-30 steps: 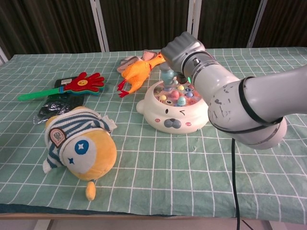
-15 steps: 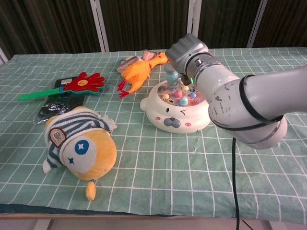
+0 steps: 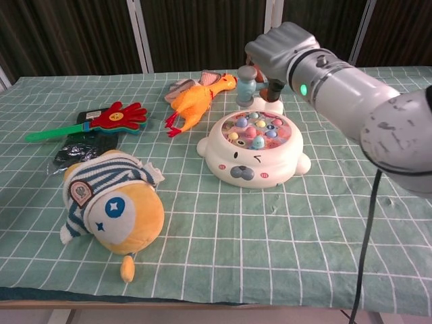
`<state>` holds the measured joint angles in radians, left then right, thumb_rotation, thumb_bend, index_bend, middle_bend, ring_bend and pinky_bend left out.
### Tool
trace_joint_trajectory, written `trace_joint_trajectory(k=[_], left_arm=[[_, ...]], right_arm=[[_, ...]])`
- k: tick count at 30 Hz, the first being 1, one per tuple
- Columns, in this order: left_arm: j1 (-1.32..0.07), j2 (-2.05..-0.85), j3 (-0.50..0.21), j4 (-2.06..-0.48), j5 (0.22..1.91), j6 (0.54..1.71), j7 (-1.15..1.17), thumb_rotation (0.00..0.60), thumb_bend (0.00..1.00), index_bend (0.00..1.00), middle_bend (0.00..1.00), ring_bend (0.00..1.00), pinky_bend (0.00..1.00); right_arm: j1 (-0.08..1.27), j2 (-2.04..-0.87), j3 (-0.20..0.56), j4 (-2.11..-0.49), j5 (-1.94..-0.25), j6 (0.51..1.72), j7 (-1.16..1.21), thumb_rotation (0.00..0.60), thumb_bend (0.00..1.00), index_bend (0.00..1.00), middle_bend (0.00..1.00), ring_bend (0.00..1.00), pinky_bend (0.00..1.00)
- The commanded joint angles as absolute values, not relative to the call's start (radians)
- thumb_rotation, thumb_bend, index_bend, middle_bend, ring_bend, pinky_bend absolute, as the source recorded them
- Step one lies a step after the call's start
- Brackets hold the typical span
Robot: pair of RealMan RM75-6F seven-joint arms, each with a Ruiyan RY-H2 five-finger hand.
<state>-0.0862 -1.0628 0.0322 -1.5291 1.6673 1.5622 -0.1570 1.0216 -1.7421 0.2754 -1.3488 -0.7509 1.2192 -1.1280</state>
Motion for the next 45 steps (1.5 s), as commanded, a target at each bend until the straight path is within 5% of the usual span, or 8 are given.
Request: trace_joint_trajectory(k=[1, 11, 27, 45], left_arm=[[-0.083, -1.064, 0.034, -1.532, 1.673, 1.568, -0.152, 0.6, 0.42, 0.0, 0.0, 0.0, 0.02], [-0.085, -1.072, 0.04, -1.539, 1.683, 1.563, -0.124, 0.6, 0.42, 0.0, 0.0, 0.0, 0.02], [-0.084, -1.069, 0.042, -1.538, 1.688, 1.569, -0.134, 0.6, 0.42, 0.0, 0.0, 0.0, 0.02], [-0.086, -1.071, 0.041, -1.544, 1.684, 1.561, -0.121, 0.6, 0.42, 0.0, 0.0, 0.0, 0.02]], right_arm=[[0.857, -1.598, 0.163, -1.461, -0.954, 1.28, -0.85, 0.6, 0.61, 0.94, 0.69, 0.61, 0.62], [0.659, -1.54, -0.001, -1.259, -1.133, 1.244, -0.479, 0.6, 0.61, 0.94, 0.69, 0.61, 0.62], [0.575, -1.669, 0.035, -0.926, -1.207, 1.145, -0.209, 0.6, 0.61, 0.94, 0.69, 0.61, 0.62], [0.562, -1.727, 0.085, -0.806, -1.255, 1.072, -0.137, 0.6, 0.62, 0.93, 0.69, 0.6, 0.62]])
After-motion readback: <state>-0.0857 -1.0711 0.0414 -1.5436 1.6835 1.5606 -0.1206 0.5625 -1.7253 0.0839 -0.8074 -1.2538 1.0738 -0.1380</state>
